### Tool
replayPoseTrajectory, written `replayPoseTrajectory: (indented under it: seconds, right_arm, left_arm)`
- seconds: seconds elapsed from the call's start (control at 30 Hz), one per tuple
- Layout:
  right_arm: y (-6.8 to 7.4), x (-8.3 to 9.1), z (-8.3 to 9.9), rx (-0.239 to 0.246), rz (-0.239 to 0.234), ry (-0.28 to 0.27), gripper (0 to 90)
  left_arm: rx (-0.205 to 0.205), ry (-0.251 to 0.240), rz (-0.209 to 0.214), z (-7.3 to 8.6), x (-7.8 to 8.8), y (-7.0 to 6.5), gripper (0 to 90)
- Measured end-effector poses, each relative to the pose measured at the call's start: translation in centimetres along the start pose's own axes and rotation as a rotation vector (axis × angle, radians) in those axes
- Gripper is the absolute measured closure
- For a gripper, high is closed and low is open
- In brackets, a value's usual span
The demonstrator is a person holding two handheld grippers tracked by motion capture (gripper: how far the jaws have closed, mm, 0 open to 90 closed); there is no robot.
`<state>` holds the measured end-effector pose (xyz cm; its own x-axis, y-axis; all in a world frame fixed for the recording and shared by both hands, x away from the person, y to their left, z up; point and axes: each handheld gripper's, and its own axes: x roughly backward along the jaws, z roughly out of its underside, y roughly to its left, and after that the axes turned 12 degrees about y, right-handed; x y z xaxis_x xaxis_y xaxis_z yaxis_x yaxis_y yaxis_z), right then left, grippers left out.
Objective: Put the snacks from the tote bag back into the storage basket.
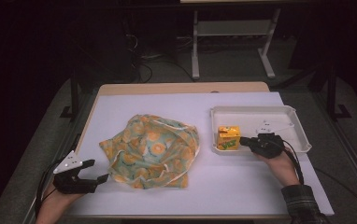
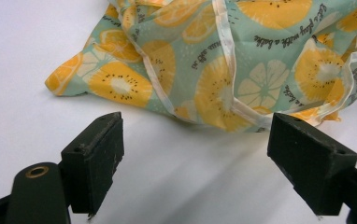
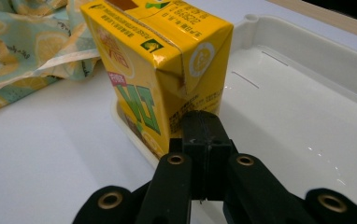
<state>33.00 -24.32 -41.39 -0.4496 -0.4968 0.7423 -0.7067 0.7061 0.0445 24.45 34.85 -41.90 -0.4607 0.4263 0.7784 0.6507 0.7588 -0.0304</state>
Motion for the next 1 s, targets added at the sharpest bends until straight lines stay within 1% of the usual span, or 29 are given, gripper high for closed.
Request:
replayPoseTrajectory:
  seconds: [0.13, 0.17, 0.2, 0.23, 0.3, 0.33, 0.37, 0.4, 0.47, 0.5, 0.53, 0.57, 0.63, 0.67, 0.7, 0.77, 0.93, 1.0]
  right_arm:
    - [0.3, 0.2, 0.2, 0.01, 0.003, 0.007, 89.6]
    - [0.4, 0.3, 0.3, 0.016, 0.013, 0.006, 89.2]
    - [0.4, 0.3, 0.3, 0.016, 0.013, 0.006, 89.2]
    - [0.5, 0.3, 0.2, 0.01, 0.016, 0.007, 87.4]
    - [0.5, 0.4, 0.2, 0.007, 0.032, 0.002, 83.5]
    - [0.5, 0.5, 0.3, -0.005, 0.033, 0.003, 80.4]
    - [0.5, 0.7, 0.3, -0.025, 0.048, -0.003, 73.7]
    - [0.5, 0.7, 0.3, -0.025, 0.048, -0.003, 73.7]
    - [0.5, 0.9, 0.5, -0.04, 0.058, -0.004, 64.4]
    - [0.5, 1.0, 0.5, -0.047, 0.07, -0.001, 60.5]
    - [0.6, 1.1, 0.6, -0.052, 0.072, 0.002, 57.3]
    - [0.8, 1.2, 0.7, -0.058, 0.09, 0.001, 50.9]
    - [0.9, 1.4, 0.7, -0.069, 0.083, 0.008, 46.7]
    - [0.9, 1.4, 0.7, -0.069, 0.083, 0.008, 46.7]
    - [1.1, 1.5, 0.8, -0.071, 0.084, 0.013, 44.8]
    - [1.3, 1.7, 0.9, -0.064, 0.098, 0.008, 41.8]
    - [1.5, 2.0, 1.2, -0.074, 0.109, 0.004, 35.8]
    - [1.8, 2.2, 1.7, -0.076, 0.115, 0.001, 32.9]
  left_arm:
    - [-0.004, -0.002, 0.003, -0.1, -0.1, 0.0, 18.3]
    - [-0.003, -0.003, 0.005, -0.2, -0.2, 0.0, 18.3]
    - [-0.004, -0.002, 0.006, -0.2, -0.2, 0.0, 18.3]
    - [-0.007, -0.001, 0.005, -0.2, -0.2, 0.0, 18.3]
    - [-0.01, 0.0, 0.006, -0.2, -0.2, 0.0, 18.3]
    - [-0.009, 0.0, 0.006, -0.2, -0.2, 0.0, 18.3]
    - [-0.009, -0.002, 0.007, -0.2, -0.2, 0.0, 18.3]
    - [-0.009, -0.002, 0.007, -0.2, -0.2, 0.0, 18.3]
    - [-0.013, -0.001, 0.006, -0.2, -0.2, 0.0, 18.3]
    - [-0.014, 0.0, 0.007, -0.2, -0.2, 0.0, 18.3]
    - [-0.015, -0.001, 0.008, -0.2, -0.3, 0.0, 18.3]
    - [-0.015, -0.002, 0.01, -0.2, -0.3, -0.1, 18.3]
    - [-0.017, -0.002, 0.014, -0.2, -0.3, -0.1, 18.3]
    - [-0.017, -0.002, 0.014, -0.2, -0.3, -0.1, 18.4]
    - [-0.019, 0.0, 0.013, -0.2, -0.3, -0.1, 18.4]
    - [-0.022, 0.0, 0.012, -0.2, -0.2, -0.1, 18.3]
    - [-0.022, 0.0, 0.012, -0.2, -0.2, -0.1, 18.3]
    - [-0.023, 0.003, 0.013, -0.2, -0.2, -0.1, 18.3]
